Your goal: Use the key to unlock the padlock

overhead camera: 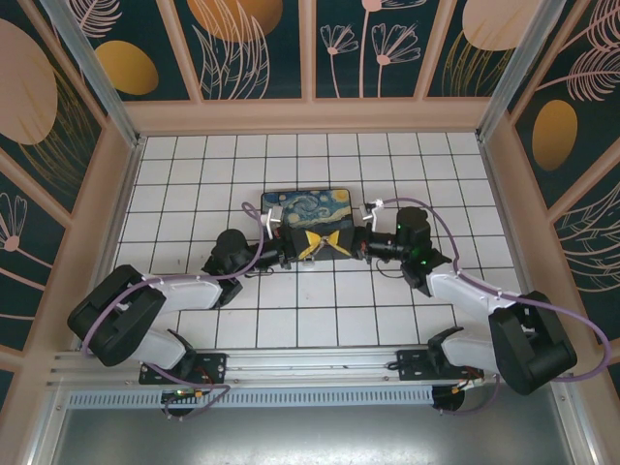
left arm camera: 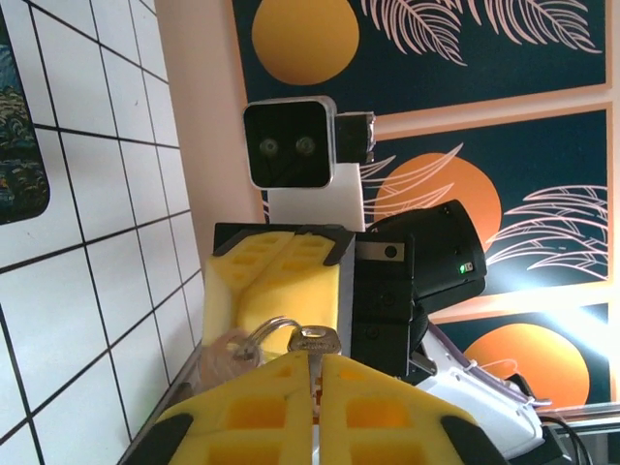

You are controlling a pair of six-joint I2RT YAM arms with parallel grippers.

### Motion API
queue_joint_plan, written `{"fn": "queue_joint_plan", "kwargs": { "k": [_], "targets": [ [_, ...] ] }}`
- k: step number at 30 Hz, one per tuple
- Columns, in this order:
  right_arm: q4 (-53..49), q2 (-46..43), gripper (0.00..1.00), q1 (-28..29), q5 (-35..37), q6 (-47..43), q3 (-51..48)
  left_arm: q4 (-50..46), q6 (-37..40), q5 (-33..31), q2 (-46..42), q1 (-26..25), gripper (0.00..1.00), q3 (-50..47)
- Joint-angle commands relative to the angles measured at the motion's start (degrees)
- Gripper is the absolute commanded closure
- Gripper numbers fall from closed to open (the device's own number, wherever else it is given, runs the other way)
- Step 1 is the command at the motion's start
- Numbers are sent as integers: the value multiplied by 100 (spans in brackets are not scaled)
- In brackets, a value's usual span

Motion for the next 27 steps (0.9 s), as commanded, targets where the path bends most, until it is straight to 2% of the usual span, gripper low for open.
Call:
{"fn": "queue_joint_plan", "kwargs": {
  "k": [1, 4, 6, 8, 9, 10, 12, 13, 15, 18, 21, 23, 27],
  "targets": [
    [-19, -144, 97, 62, -76, -104, -63, -187, 295, 33, -124, 48, 99, 161],
    [-58, -184, 97, 70, -78, -160, -46, -264, 375, 77, -126, 58, 96, 177],
    [-78, -210, 96, 69, -84, -192, -46, -357, 433, 68, -146, 55, 97, 179],
    [-154, -238, 89, 57, -113, -274, -25, -434, 481, 87, -159, 68, 99, 188],
    [-395, -284, 82, 24, -136, -472, 48, -467, 501, 127, -169, 82, 99, 203],
    [-807, -364, 79, -57, -90, -755, 158, -568, 549, 190, -182, 99, 100, 231],
    [-1971, -624, 70, -257, 250, -1610, 504, -1393, 1056, 314, -289, 99, 99, 399],
    [-2359, -698, 68, -303, 386, -1974, 677, -1898, 1336, 323, -354, 99, 100, 490],
    [-2777, -767, 63, -212, 658, -2654, 940, -2330, 1561, 446, -441, 108, 100, 537],
    [-2466, -775, 60, 57, 774, -3567, 874, -2257, 1248, 781, -399, 109, 100, 548],
    [-1873, -865, 59, 227, 758, -4477, 591, -2772, 1233, 881, -466, 119, 100, 687],
    [-1398, -971, 59, 229, 743, -4865, 313, -3207, 1279, 915, -533, 159, 100, 841],
    [-572, -1000, 58, 156, 514, -5334, -132, -3256, 948, 1114, -563, 251, 99, 901]
  ]
}}
